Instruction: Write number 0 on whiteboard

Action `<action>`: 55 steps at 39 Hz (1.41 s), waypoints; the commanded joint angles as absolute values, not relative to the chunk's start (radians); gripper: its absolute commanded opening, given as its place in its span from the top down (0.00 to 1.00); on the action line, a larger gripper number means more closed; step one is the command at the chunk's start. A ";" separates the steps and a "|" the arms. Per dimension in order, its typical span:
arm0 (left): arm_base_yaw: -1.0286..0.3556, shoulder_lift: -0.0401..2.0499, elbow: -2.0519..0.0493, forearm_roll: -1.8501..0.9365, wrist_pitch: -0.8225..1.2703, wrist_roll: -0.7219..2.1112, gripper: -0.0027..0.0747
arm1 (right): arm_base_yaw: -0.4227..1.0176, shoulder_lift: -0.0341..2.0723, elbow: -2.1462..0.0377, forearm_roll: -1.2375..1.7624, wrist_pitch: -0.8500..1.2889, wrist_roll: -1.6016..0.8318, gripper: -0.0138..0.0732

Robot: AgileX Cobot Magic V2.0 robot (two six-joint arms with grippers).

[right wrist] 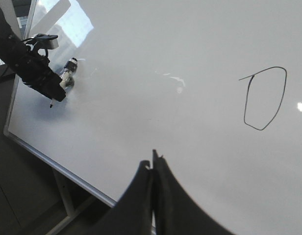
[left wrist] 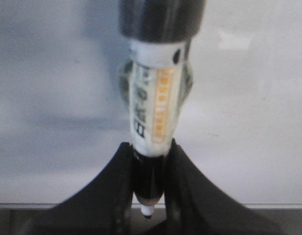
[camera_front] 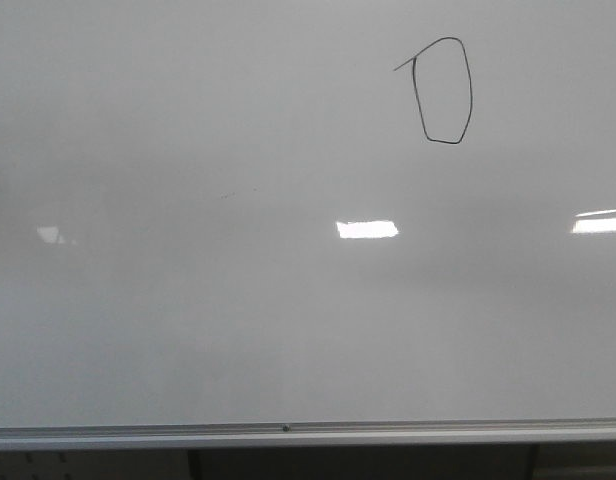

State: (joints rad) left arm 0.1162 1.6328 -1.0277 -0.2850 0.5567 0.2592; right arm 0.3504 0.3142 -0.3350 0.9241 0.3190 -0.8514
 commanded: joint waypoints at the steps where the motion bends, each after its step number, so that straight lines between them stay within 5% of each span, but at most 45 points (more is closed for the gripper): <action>1: 0.103 1.615 -1.059 -0.307 0.433 0.282 0.92 | 0.346 0.320 -0.361 0.948 0.274 -0.862 0.92; 21: 0.099 1.620 -1.059 -0.297 0.441 0.282 0.19 | 0.346 0.320 -0.361 0.948 0.274 -0.862 0.92; 42: 0.099 1.159 -0.893 -0.268 0.442 0.282 0.21 | 0.346 0.320 -0.361 0.948 0.274 -0.862 0.92; 49: 0.099 0.915 -0.734 -0.275 0.348 0.282 0.35 | 0.346 0.320 -0.361 0.949 0.274 -0.862 0.92; 55: 0.099 0.689 -0.612 -0.285 0.313 0.282 0.57 | 0.346 0.320 -0.361 0.949 0.274 -0.862 0.92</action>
State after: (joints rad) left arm 0.1037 0.8063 -0.6406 -0.2664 0.3995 0.2829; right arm 0.3504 0.3142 -0.3350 0.9241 0.3190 -0.8514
